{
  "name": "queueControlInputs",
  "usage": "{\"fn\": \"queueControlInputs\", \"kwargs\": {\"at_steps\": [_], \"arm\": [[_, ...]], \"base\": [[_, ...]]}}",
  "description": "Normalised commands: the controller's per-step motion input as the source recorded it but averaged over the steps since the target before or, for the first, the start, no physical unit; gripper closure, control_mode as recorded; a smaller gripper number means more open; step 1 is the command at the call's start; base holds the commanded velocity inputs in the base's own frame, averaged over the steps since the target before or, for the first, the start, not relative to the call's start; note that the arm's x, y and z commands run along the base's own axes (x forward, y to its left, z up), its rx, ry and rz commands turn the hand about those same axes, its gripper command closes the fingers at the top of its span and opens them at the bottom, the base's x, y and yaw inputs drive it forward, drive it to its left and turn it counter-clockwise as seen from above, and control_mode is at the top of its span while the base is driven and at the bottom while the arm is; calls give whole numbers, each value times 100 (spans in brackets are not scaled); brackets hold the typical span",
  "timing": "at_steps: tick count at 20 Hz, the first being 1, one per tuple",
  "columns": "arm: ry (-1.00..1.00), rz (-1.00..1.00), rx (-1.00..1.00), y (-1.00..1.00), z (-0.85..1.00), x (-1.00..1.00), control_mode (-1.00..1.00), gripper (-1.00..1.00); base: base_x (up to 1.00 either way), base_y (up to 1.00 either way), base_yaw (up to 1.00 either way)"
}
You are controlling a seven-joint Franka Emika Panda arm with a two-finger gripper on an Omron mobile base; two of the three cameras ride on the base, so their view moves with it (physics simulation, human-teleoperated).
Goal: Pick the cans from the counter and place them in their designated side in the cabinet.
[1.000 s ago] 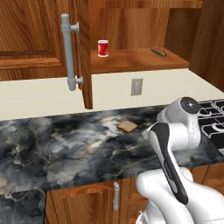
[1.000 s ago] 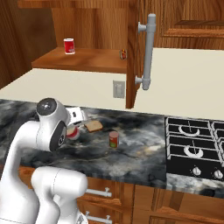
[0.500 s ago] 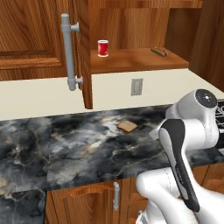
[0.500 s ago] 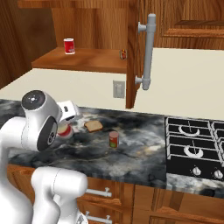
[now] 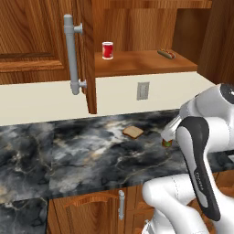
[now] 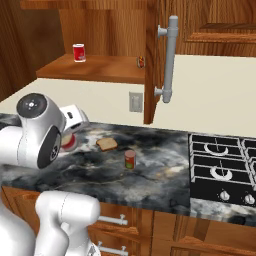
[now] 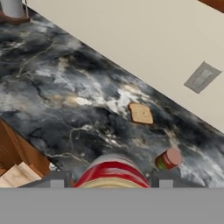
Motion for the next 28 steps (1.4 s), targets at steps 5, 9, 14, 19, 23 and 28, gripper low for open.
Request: {"fn": "queueControlInputs", "kwargs": {"at_steps": [5, 9, 14, 19, 23, 28], "arm": [[-1, 4, 2, 4, 45, -1, -100, 100], [-4, 4, 0, 15, 36, 0, -100, 100], [-9, 5, 0, 15, 29, 0, -100, 100], [-13, 6, 0, 9, 32, 0, -100, 100], [-13, 6, 0, 2, 28, 0, -100, 100], [-11, 5, 1, 1, 23, 3, -100, 100]], "base": [[0, 0, 0], [0, 0, 0], [0, 0, 0], [0, 0, 0], [0, 0, 0], [0, 0, 0]]}}
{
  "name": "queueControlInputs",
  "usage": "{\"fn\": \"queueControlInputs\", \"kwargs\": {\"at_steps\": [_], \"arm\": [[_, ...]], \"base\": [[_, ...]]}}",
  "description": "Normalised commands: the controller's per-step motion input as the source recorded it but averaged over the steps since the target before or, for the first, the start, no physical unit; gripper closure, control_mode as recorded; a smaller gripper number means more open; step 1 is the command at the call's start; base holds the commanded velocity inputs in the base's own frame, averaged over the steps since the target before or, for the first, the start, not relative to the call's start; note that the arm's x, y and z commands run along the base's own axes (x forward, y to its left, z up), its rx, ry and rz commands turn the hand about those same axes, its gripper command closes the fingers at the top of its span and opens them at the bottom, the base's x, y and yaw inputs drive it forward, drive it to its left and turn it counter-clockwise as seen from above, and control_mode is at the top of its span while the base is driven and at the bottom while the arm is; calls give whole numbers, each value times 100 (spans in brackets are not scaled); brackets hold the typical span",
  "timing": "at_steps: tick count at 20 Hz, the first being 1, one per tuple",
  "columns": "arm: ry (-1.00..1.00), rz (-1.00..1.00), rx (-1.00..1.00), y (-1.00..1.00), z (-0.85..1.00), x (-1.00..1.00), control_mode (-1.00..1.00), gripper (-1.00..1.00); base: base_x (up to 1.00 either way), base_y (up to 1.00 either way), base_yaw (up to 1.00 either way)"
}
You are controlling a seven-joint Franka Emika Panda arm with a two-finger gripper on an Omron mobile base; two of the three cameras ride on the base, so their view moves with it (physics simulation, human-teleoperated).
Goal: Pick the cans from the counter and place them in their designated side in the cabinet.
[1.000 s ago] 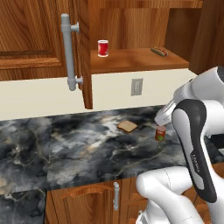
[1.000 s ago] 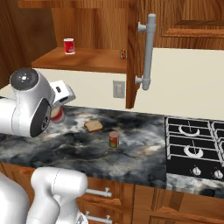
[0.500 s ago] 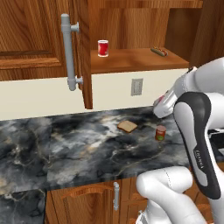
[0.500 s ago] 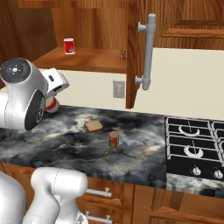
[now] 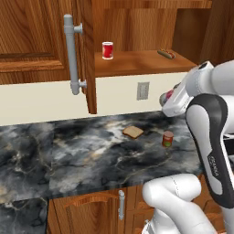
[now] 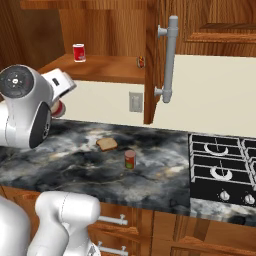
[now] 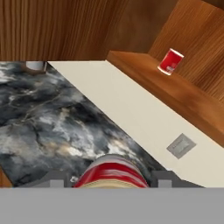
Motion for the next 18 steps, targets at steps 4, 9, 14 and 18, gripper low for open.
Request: {"fn": "queueControlInputs", "kwargs": {"at_steps": [4, 9, 14, 18], "arm": [[-7, 4, 2, 4, 19, 10, -100, 100], [-4, 1, 2, 13, 21, 15, -100, 100], [-1, 0, 1, 11, 17, 23, -100, 100], [-1, 0, 1, 5, 16, 22, -100, 100]], "base": [[0, 0, 0], [0, 0, 0], [0, 0, 0], [0, 0, 0]]}}
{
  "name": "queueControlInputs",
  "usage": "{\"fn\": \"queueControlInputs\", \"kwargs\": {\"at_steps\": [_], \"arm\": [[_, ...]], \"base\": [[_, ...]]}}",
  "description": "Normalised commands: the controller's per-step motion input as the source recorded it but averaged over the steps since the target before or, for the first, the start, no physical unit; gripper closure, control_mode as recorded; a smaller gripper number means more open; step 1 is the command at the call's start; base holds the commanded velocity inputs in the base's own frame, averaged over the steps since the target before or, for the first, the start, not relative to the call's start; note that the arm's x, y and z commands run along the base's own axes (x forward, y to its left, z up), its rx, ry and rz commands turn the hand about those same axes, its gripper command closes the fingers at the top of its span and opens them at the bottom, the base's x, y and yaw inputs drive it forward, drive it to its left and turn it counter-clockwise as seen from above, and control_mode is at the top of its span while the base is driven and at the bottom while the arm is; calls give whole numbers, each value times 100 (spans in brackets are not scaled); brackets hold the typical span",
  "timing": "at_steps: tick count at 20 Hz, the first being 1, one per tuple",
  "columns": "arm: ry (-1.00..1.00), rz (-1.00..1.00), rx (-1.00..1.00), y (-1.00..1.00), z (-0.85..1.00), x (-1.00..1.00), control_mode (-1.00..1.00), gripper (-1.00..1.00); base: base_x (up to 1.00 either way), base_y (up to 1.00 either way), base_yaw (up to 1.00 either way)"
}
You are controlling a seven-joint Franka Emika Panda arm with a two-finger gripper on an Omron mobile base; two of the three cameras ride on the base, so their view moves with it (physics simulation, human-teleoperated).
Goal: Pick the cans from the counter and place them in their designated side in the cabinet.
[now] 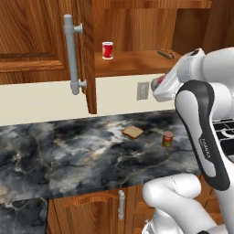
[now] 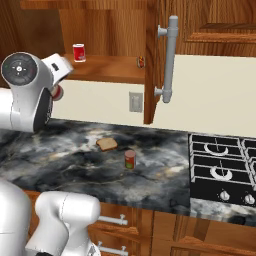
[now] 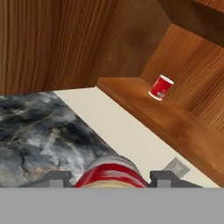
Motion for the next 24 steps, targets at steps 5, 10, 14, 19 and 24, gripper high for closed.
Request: {"fn": "queueControlInputs", "kwargs": {"at_steps": [5, 10, 14, 19, 24], "arm": [[-3, 0, 1, 0, 14, 19, -100, 100], [-1, 0, 1, 5, 8, 29, -100, 100], [-1, 0, 2, 6, 3, 29, -100, 100], [0, 0, 2, 8, 0, 32, -100, 100], [0, 0, 3, 9, 2, 30, -100, 100]], "base": [[0, 0, 0], [0, 0, 0], [0, 0, 0], [0, 0, 0], [0, 0, 0]]}}
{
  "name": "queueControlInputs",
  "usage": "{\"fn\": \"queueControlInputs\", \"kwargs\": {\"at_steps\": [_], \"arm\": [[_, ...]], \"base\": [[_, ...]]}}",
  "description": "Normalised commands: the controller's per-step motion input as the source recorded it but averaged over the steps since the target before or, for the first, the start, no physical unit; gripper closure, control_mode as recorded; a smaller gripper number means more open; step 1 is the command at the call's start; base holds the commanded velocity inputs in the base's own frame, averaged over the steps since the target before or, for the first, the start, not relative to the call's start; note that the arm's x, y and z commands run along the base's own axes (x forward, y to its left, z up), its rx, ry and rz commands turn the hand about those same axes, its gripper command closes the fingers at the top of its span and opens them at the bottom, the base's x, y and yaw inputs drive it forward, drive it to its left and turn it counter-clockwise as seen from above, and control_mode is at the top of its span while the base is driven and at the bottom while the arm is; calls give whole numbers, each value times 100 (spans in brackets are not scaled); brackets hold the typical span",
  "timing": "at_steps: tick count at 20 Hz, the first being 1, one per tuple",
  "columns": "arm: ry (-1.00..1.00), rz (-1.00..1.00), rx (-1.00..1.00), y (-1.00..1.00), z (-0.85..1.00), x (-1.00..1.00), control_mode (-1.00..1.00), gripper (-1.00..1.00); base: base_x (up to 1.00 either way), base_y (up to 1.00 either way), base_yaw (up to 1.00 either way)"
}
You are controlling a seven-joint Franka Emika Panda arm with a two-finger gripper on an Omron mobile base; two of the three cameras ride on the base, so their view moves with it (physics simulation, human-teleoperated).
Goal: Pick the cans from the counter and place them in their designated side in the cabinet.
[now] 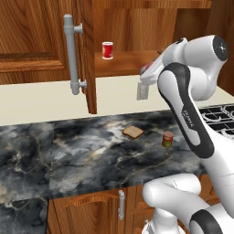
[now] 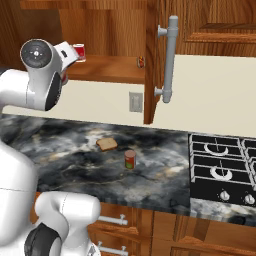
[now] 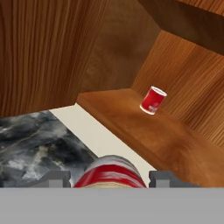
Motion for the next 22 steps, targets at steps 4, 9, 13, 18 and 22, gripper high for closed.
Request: {"fn": "queueControlInputs", "kwargs": {"at_steps": [4, 9, 13, 18, 22], "arm": [[0, 0, 3, 6, 0, 30, -100, 100], [0, 0, 4, 2, 0, 30, -100, 100], [0, 0, 4, 6, 0, 33, -100, 100], [0, 0, 4, 9, 0, 38, -100, 100], [0, 0, 3, 8, 0, 35, -100, 100]], "base": [[0, 0, 0], [0, 0, 0], [0, 0, 0], [0, 0, 0], [0, 0, 0]]}}
